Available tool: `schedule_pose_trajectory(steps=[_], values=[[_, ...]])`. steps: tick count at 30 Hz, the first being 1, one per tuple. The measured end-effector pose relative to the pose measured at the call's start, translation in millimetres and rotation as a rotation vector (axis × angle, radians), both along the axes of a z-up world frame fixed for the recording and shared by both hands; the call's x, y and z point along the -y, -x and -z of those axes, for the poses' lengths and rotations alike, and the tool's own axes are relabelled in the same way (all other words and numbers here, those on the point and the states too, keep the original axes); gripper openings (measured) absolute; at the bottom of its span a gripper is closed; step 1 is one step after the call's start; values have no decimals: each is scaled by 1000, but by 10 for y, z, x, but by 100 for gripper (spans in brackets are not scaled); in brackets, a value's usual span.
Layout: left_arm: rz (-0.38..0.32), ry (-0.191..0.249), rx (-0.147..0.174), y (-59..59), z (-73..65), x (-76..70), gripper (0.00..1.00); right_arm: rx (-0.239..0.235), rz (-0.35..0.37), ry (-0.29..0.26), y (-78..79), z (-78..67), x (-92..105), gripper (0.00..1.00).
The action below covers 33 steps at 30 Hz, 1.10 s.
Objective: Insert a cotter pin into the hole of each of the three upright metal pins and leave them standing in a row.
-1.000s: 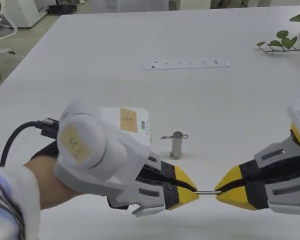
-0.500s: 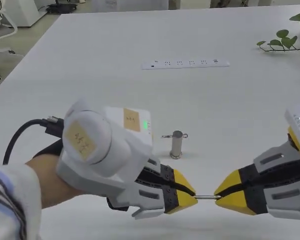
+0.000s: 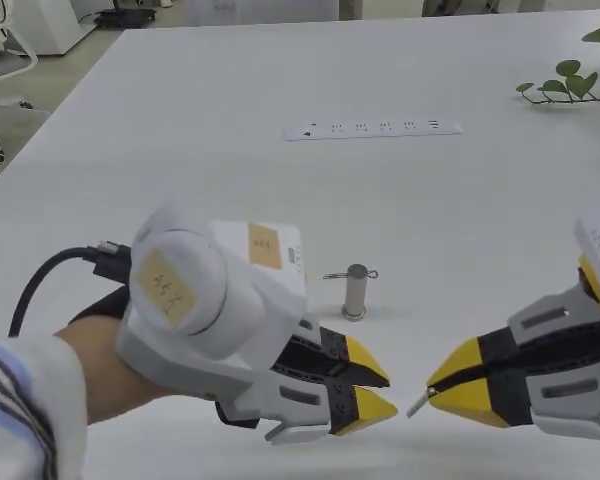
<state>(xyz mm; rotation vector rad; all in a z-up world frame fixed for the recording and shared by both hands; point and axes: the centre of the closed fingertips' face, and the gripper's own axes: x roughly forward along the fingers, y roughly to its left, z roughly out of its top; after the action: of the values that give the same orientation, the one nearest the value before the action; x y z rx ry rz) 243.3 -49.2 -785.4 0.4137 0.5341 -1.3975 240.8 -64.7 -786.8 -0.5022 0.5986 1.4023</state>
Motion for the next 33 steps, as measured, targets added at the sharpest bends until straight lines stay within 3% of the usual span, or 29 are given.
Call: schedule_pose_trajectory(steps=[17, 24, 33], values=[[-19, 5, -32, 19, 110, 34, 12, 1, 13, -33, -21, -86, -40, 4], [-23, 5, -48, 16, 198, 83, 12, -15, 36, -66, -11, -162, -69, 4], [-23, 15, -59, -1, 210, 129, 11, -30, 50, -79, 2, -197, -70, 4]])
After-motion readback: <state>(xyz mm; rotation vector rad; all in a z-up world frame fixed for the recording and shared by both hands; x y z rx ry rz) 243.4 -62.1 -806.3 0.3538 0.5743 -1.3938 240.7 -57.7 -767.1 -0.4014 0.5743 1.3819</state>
